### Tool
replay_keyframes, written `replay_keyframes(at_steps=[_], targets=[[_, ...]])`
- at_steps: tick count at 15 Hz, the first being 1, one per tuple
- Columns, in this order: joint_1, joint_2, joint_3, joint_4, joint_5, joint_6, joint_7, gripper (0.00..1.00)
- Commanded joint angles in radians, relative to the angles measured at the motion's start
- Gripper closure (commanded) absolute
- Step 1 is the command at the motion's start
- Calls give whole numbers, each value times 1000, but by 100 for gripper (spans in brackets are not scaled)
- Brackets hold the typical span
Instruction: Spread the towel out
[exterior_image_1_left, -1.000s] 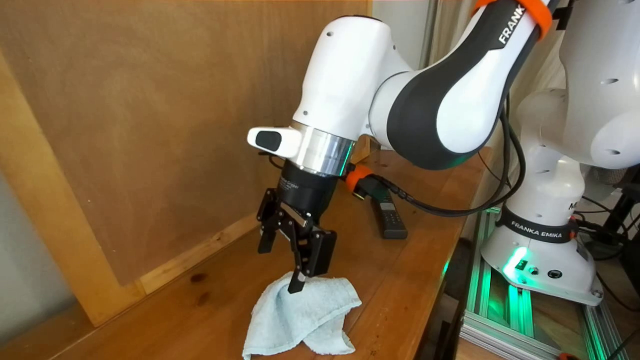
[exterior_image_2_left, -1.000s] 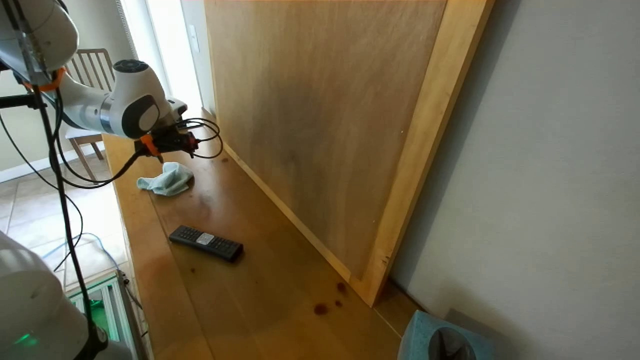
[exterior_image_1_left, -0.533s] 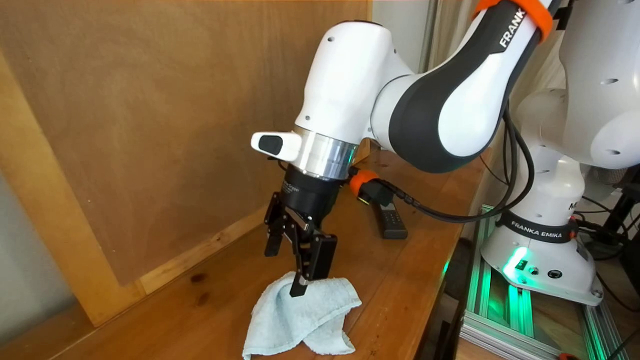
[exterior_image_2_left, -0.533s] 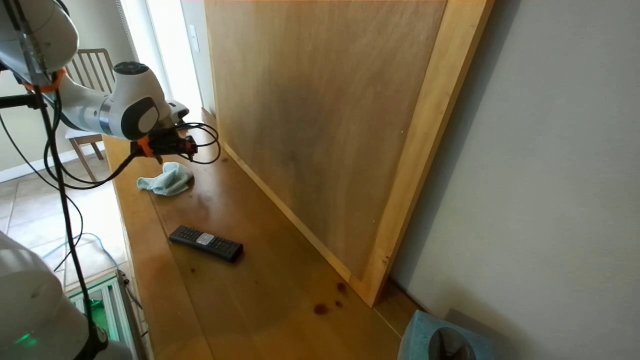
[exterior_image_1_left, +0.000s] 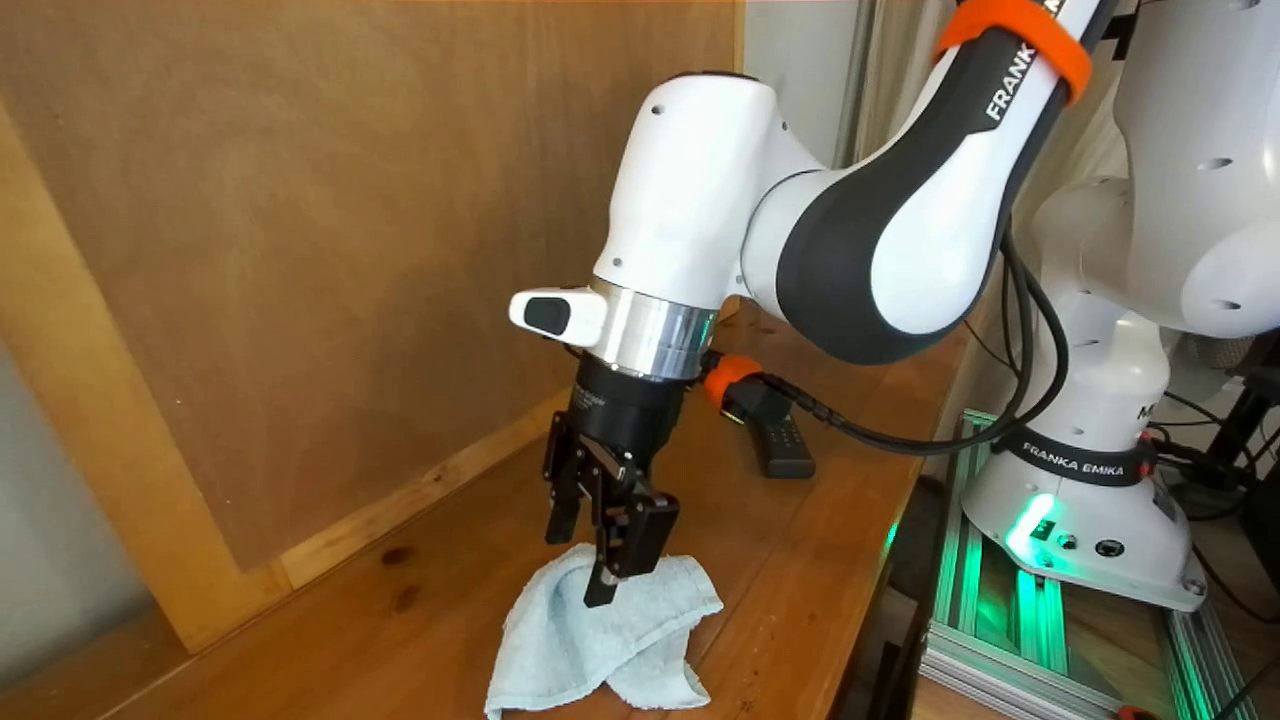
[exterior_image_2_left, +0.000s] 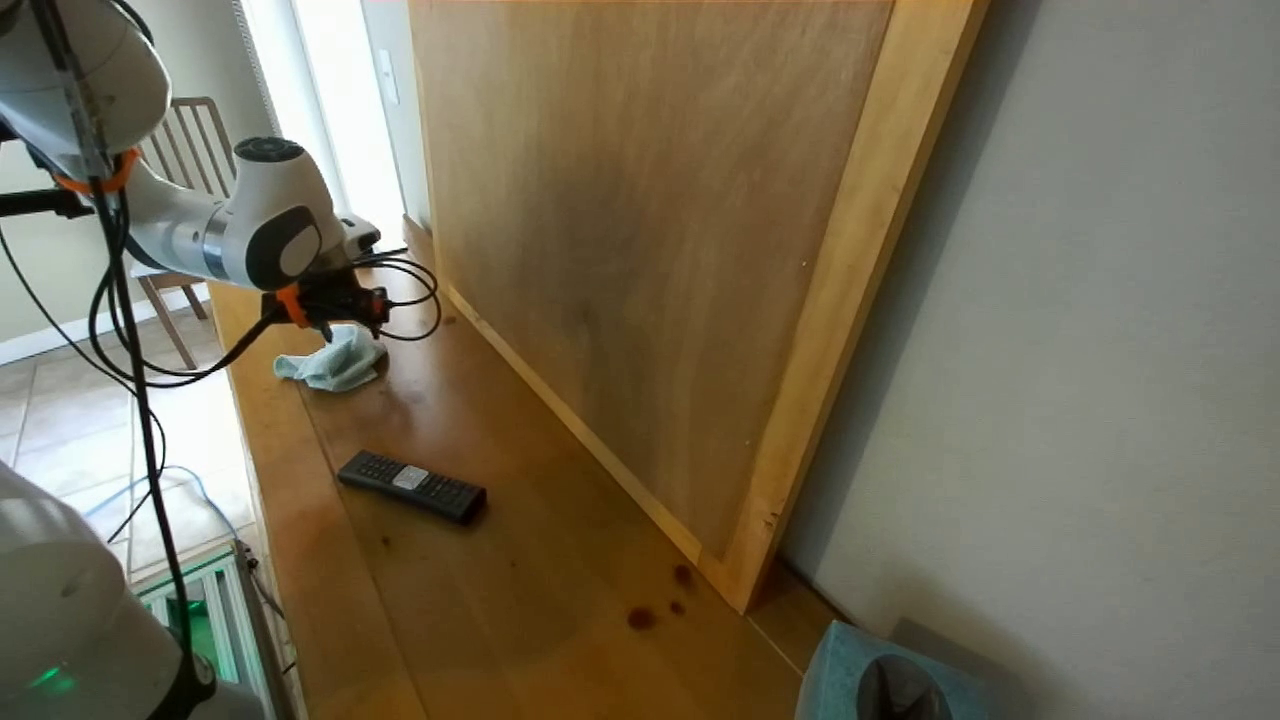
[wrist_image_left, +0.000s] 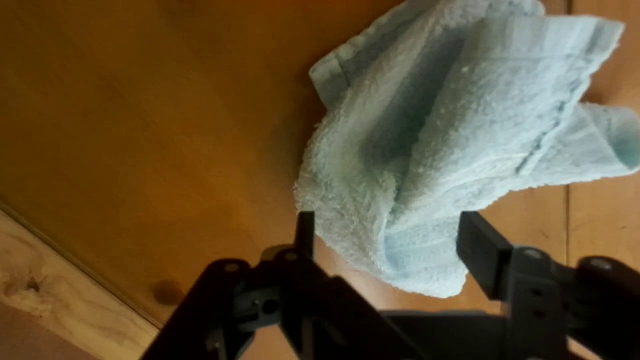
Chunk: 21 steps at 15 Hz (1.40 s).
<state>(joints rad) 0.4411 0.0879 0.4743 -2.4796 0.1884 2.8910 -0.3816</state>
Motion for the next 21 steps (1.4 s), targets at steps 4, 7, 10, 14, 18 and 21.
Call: replay_keyframes(at_steps=[4, 7, 10, 14, 18, 21], targets=[[6, 34, -3, 15, -28, 13, -5, 76], [-9, 32, 17, 15, -51, 15, 16, 98], [1, 23, 14, 11, -96, 9, 48, 100], [47, -27, -40, -5, -297, -20, 201, 99], [102, -131, -105, 12, -625, -144, 468, 99], [91, -143, -53, 77, -846, -295, 678, 99]])
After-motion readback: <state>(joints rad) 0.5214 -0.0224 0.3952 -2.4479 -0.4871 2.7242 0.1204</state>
